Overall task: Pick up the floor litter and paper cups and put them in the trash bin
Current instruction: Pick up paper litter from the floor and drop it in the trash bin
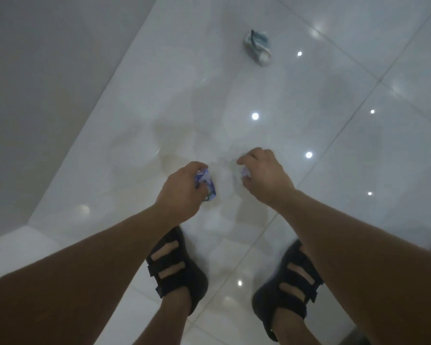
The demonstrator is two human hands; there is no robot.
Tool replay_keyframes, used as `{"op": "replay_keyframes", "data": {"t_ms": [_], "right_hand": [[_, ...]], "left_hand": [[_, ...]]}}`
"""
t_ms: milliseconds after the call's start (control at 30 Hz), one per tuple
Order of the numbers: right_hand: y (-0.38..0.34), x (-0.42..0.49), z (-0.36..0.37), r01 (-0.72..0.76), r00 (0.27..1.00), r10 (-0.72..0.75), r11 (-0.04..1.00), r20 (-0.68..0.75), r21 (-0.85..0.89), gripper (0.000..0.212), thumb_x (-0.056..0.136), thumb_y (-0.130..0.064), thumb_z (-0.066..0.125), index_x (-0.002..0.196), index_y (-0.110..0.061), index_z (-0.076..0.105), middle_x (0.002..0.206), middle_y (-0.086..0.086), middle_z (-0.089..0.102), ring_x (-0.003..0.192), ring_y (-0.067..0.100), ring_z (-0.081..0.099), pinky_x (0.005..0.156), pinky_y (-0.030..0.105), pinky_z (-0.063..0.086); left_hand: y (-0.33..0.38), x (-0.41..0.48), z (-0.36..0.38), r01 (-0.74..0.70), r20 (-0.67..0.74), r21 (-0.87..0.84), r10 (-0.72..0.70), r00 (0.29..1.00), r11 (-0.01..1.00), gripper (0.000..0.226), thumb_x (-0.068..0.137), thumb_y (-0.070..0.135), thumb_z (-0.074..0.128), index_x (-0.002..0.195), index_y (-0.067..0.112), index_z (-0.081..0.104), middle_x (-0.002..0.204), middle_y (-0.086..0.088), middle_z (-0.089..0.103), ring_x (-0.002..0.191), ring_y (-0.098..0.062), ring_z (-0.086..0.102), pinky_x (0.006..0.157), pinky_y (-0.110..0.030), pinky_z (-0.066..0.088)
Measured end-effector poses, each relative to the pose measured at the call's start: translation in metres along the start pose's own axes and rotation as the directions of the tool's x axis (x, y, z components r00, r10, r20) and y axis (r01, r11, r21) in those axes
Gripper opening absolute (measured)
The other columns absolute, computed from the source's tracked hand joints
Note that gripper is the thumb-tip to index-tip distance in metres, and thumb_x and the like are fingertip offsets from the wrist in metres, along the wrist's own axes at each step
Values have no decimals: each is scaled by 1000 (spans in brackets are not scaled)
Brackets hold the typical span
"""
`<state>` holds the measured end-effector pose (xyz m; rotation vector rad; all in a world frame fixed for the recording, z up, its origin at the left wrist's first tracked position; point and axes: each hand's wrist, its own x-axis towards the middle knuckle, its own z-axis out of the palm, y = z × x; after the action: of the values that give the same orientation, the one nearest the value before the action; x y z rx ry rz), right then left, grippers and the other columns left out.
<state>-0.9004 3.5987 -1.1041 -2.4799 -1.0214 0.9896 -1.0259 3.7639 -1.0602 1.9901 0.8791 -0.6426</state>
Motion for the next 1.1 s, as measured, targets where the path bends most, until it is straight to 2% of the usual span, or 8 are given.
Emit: {"op": "replay_keyframes", "data": {"t_ms": [200,300,433,500,633,700,867,1100], "right_hand": [[-44,-58,-83,-91,992,106,975,-62,204,34,90,-16,62,124,-11,62,122,11,57,110,30,49,89,31,39],[-56,-98,-143,-149,980,172,966,-96,210,33,93,-22,58,125,-16,60,123,5,55,111,23,48,86,25,37],[-75,-163,-232,-202,961,233,960,-151,194,33,94,-25,56,127,-20,59,126,0,55,113,19,47,92,22,37],[-85,-197,-276,-215,953,245,961,-177,172,34,95,-26,54,129,-22,58,127,-1,54,113,17,46,93,20,36],[-114,-268,-354,-270,923,305,947,-236,173,36,96,-26,52,131,-23,55,129,-1,52,115,18,44,94,21,37],[-133,-303,-384,-303,901,344,935,-266,185,37,95,-25,52,133,-22,54,130,1,51,116,19,44,94,22,37],[-190,-388,-421,-442,788,510,858,-344,261,38,93,-23,57,131,-20,56,131,2,52,118,21,46,95,25,40],[-277,-523,-398,-585,553,751,658,-361,474,38,90,-19,59,128,-19,59,126,5,54,118,25,45,90,28,39]], "left_hand": [[81,-36,-48,-64,22,127,62,998,990,40,91,17,52,131,19,50,125,-7,58,107,-26,56,80,-24,38],[144,-72,-78,-110,29,160,107,994,981,39,89,14,52,128,19,53,120,-6,60,103,-27,57,76,-24,38],[232,-139,-116,-216,13,123,216,976,969,22,82,10,58,100,21,63,86,10,59,74,-9,55,59,-5,38],[272,-173,-131,-258,11,126,259,966,958,20,83,10,57,101,15,63,84,11,56,67,-1,47,61,0,36],[339,-235,-159,-348,28,184,349,937,919,17,87,13,54,101,18,62,100,-4,66,74,-8,48,58,-15,32],[366,-266,-169,-409,75,213,402,912,887,21,87,13,55,107,13,62,105,-7,66,79,-12,50,61,-15,29],[411,-341,-188,-553,222,278,507,833,786,27,88,15,54,114,15,59,109,-9,64,94,-27,59,75,-26,44],[433,-450,-195,-712,446,270,571,689,648,28,84,9,56,111,15,60,92,2,59,85,-23,59,78,-33,53]]}}
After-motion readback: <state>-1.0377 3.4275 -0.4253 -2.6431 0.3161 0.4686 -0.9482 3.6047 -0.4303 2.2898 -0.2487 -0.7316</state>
